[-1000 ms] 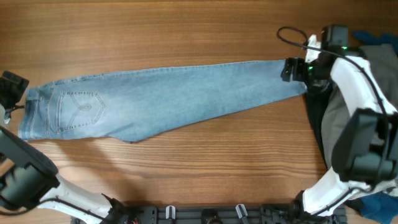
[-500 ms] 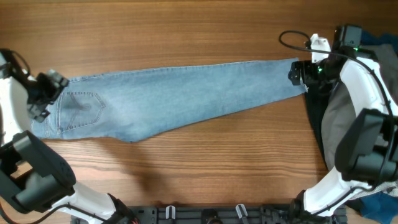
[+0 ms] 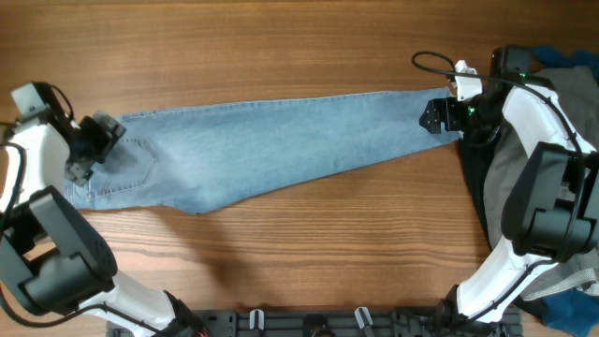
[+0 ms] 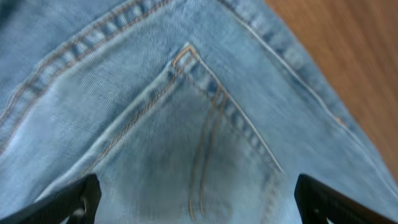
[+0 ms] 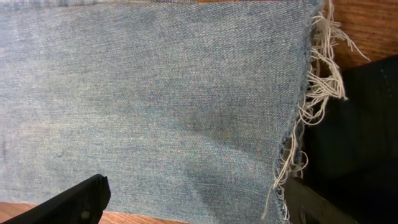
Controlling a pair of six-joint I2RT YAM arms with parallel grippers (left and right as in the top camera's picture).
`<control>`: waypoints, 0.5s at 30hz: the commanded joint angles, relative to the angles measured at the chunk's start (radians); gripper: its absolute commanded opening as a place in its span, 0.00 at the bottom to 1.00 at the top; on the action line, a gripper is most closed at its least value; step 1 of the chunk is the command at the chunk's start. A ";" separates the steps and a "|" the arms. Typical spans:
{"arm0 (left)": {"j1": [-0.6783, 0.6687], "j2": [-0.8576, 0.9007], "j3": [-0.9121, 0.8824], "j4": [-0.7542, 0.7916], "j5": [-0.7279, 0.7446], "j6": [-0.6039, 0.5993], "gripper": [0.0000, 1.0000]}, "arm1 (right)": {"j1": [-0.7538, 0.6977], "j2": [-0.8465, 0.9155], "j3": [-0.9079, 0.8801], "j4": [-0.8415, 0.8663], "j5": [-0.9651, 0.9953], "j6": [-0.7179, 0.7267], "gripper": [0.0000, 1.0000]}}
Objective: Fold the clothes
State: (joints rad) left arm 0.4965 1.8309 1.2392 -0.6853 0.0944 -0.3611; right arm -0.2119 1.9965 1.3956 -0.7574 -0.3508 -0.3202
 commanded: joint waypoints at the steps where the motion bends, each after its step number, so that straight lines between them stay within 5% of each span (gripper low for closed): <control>1: 0.009 0.031 -0.084 0.099 -0.013 0.038 1.00 | 0.007 0.011 -0.010 -0.007 -0.032 -0.016 0.95; 15: 0.219 0.129 -0.096 0.258 0.036 0.073 1.00 | 0.007 0.011 -0.010 -0.023 -0.032 0.017 0.95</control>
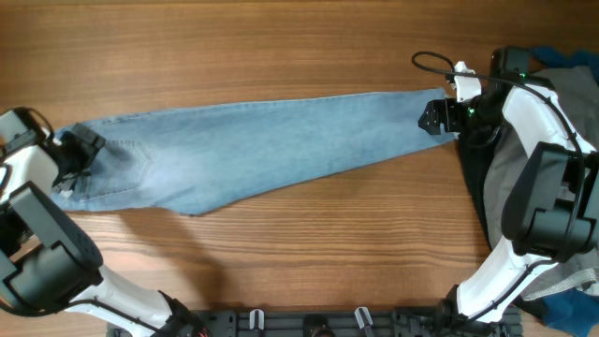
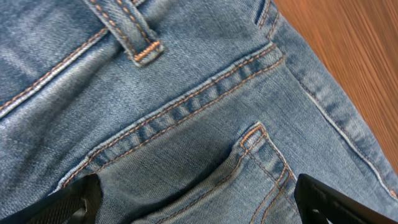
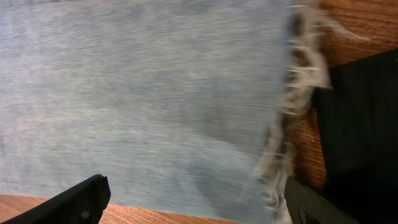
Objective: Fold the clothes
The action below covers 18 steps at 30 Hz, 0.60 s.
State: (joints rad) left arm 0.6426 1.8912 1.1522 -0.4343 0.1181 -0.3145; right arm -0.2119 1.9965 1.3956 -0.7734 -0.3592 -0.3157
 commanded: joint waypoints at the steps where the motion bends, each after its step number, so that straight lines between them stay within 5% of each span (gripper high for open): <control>1: 0.089 0.073 -0.009 0.013 0.032 0.027 1.00 | 0.007 0.011 -0.010 -0.012 -0.024 0.012 0.95; 18: 0.092 -0.030 0.100 0.020 0.275 0.014 1.00 | 0.024 0.011 -0.010 -0.037 -0.024 -0.059 0.94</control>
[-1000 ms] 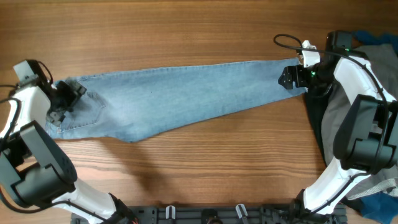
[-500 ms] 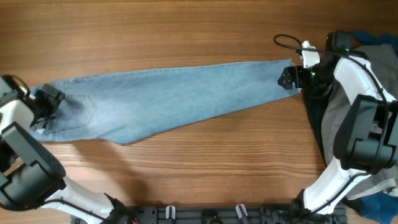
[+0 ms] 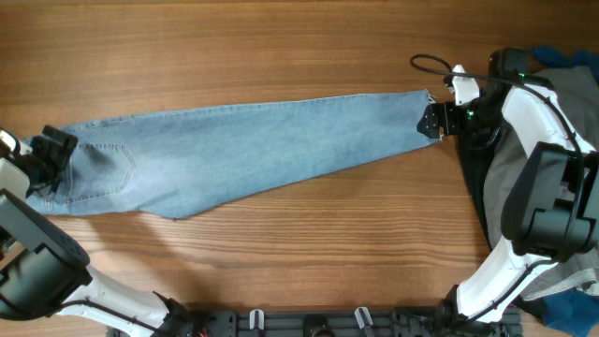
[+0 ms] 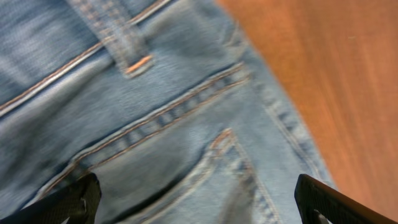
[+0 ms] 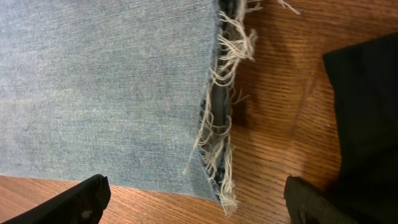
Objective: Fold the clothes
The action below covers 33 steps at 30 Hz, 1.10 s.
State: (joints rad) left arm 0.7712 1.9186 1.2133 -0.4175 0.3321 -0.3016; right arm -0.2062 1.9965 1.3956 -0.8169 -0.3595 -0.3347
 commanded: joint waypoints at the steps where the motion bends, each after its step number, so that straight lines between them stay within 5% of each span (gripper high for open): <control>1: -0.047 -0.073 0.040 0.003 0.061 0.001 1.00 | 0.022 0.011 -0.010 0.013 -0.024 -0.040 0.94; 17: -0.247 -0.147 0.040 -0.312 -0.061 0.002 1.00 | 0.076 0.086 -0.010 0.095 0.012 -0.058 0.94; 26: -0.280 -0.147 0.040 -0.364 -0.065 0.002 1.00 | 0.085 0.141 -0.011 0.073 -0.048 -0.060 0.91; 29: -0.282 -0.147 0.040 -0.364 -0.065 0.002 1.00 | 0.097 0.141 -0.010 0.057 -0.080 -0.085 0.79; 31: -0.283 -0.147 0.040 -0.364 -0.065 0.003 1.00 | 0.103 0.141 -0.010 0.056 -0.079 -0.080 0.56; 33: -0.283 -0.147 0.040 -0.365 -0.065 0.003 1.00 | 0.102 0.141 -0.010 0.058 -0.079 -0.063 0.45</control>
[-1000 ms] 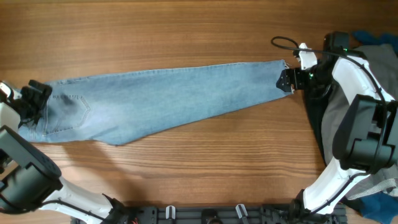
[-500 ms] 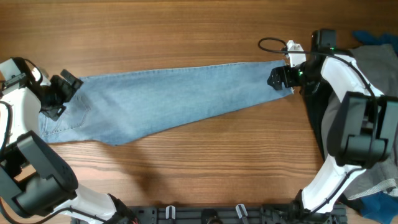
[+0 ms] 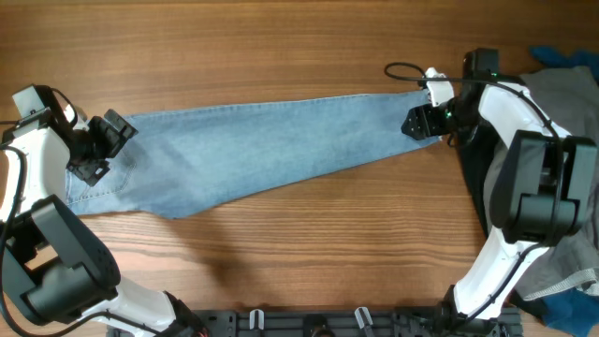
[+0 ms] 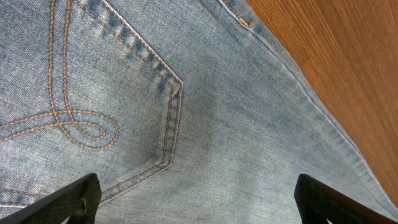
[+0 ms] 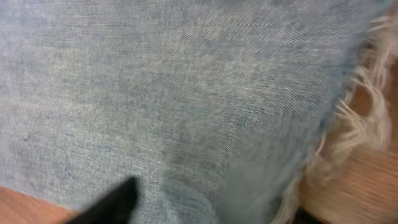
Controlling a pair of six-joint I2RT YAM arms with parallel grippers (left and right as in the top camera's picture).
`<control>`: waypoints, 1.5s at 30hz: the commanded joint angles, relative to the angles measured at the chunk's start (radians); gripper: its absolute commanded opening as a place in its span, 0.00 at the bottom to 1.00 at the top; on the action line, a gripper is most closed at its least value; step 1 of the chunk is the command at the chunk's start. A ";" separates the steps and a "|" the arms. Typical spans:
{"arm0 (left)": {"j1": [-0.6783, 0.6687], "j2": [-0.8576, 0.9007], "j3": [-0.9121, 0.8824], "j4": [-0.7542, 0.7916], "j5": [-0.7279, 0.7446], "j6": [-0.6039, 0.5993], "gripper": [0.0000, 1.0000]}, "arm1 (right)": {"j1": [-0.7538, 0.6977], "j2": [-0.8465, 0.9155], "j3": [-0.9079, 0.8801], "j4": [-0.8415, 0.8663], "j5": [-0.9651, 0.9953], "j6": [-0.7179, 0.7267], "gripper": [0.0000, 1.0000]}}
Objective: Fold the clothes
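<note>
Light blue jeans [image 3: 253, 154] lie flat across the table, waist to the left and frayed hem [image 5: 357, 124] to the right. My left gripper [image 3: 101, 148] hovers open over the seat, with the stitched back pocket [image 4: 93, 81] ahead of its wide-apart fingers [image 4: 74, 199]. My right gripper [image 3: 415, 123] sits low over the hem end. Its view is blurred; one dark finger [image 5: 109, 205] shows on the denim, the other barely shows at the lower right edge. Denim lies between them and the gap is still wide.
A heap of dark and grey clothes [image 3: 487, 178] lies at the right edge beside the hem, with a blue cloth [image 3: 571, 304] at the bottom right corner. A black cable [image 3: 402, 70] loops behind the right gripper. Bare wooden table [image 3: 281, 47] surrounds the jeans.
My left gripper has moved right, from the waistband at the far left edge to above the back pocket, and the waist now lies further right. My right gripper has shifted left and sits closer over the hem.
My left gripper was open over the back pocket, then over the waistband further left, then at the far left edge, with the jeans lying further left each time. Now it is back over the pocket. My right gripper stayed open at the frayed hem throughout.
</note>
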State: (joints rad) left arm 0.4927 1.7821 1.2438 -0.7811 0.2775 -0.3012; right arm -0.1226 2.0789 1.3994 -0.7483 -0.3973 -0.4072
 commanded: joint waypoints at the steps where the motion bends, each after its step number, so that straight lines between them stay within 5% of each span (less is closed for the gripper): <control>1: -0.004 -0.010 0.010 -0.002 -0.010 0.002 1.00 | 0.019 0.059 -0.014 -0.006 -0.035 0.027 0.45; 5: -0.004 -0.010 0.009 -0.010 -0.010 0.002 1.00 | 0.019 0.059 -0.014 0.011 0.021 0.076 0.35; 6: -0.004 -0.010 0.010 -0.013 -0.010 0.002 1.00 | 0.019 0.059 -0.014 0.017 0.053 0.082 0.22; 10: -0.004 -0.010 0.010 -0.021 -0.010 0.002 1.00 | 0.014 0.057 -0.009 0.034 0.180 0.193 0.04; 16: -0.004 -0.010 0.010 -0.025 -0.010 0.002 1.00 | -0.020 0.040 0.048 0.010 0.360 0.356 0.04; 25: -0.005 -0.010 0.010 -0.028 -0.010 0.002 1.00 | -0.046 -0.067 0.209 -0.138 0.499 0.365 0.04; 35: -0.005 -0.009 0.009 -0.027 -0.010 0.002 1.00 | 0.136 -0.120 0.225 -0.275 0.351 0.340 0.04; 45: -0.005 -0.007 0.000 -0.023 -0.010 0.002 1.00 | 0.424 -0.119 0.225 -0.264 0.133 0.546 0.04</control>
State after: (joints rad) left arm 0.4927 1.7821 1.2438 -0.8078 0.2745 -0.3012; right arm 0.2317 1.9705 1.6081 -1.0233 -0.1394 0.0315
